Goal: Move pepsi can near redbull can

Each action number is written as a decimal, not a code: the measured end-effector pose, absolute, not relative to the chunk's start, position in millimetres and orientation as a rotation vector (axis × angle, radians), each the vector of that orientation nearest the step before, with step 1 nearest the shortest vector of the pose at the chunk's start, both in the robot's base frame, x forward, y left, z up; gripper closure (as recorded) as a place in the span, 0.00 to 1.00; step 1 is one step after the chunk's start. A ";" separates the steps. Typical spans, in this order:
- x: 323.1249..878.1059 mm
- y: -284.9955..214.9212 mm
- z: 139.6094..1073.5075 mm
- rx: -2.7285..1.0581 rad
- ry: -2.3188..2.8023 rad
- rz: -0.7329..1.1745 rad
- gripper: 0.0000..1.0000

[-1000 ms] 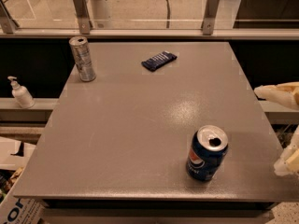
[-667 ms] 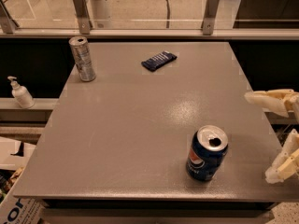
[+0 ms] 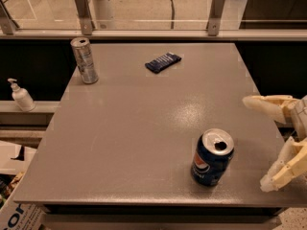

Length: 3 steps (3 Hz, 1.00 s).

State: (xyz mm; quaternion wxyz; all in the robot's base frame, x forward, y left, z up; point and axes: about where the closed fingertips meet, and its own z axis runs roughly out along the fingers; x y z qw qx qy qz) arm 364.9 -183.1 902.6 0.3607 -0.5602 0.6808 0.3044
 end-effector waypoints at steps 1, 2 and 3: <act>359.2 -159.6 896.3 -1.408 1.673 0.811 0.00; 354.3 -137.1 889.1 -1.387 1.588 0.839 0.00; 350.3 -117.8 877.7 -1.370 1.532 0.878 0.00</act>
Offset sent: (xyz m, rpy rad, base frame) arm -0.0163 0.0690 -0.0253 0.2388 -0.1228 0.0464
